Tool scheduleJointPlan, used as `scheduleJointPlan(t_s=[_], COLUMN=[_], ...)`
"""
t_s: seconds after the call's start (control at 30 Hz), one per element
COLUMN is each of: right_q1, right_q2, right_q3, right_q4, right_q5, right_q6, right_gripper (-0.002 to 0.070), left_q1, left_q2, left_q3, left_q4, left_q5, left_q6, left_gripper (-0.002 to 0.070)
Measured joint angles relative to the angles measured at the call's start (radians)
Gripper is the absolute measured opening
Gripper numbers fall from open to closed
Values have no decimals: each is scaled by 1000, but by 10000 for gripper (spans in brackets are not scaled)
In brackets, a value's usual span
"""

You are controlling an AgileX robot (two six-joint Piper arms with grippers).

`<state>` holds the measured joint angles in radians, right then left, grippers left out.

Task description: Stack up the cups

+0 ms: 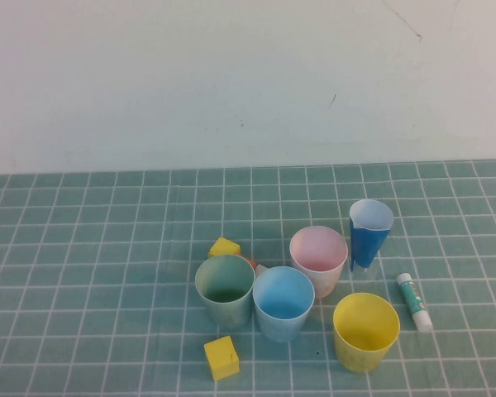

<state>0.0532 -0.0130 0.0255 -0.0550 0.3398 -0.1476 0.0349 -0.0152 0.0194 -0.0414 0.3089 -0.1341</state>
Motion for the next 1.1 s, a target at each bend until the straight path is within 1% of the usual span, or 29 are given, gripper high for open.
scheduleJointPlan(t_s=[0.1,0.17,0.27,0.33,0.4,0.47,0.57,0.67,0.77,0.93,0.97,1.0,1.1], right_q1=[0,0,0,0,0,0,0,0,0,0,0,0,0], right_q2=[0,0,0,0,0,0,0,0,0,0,0,0,0], right_q3=[0,0,0,0,0,0,2,2,2,2,2,2,2], right_q4=[0,0,7,55,135,268,475,643,721,746,746,747,744], right_q5=[0,0,0,0,0,4,14,20,14,-62,-76,-84,-102], right_q6=[0,0,0,17,51,99,141,155,158,175,177,177,178], right_gripper=[-3,-3,-3,-3,-3,-3,-3,-3,-3,-3,-3,-3,-3], left_q1=[0,0,0,0,0,0,0,0,0,0,0,0,0], left_q2=[0,0,0,0,0,0,0,0,0,0,0,0,0], left_q3=[0,0,2,2,2,2,2,2,2,2,2,2,2], left_q4=[-16,-59,-166,-260,-348,-388,-415,-424,-428,-444,-444,-446,-446], left_q5=[-12,-33,-104,-181,-271,-351,-437,-470,-472,-505,-507,-507,-509], left_q6=[0,0,-4,-21,-35,-35,-37,-51,-123,-449,-490,-524,-515], left_gripper=[-3,-3,-3,-3,-3,-3,-3,-3,-3,-3,-3,-3,-3])
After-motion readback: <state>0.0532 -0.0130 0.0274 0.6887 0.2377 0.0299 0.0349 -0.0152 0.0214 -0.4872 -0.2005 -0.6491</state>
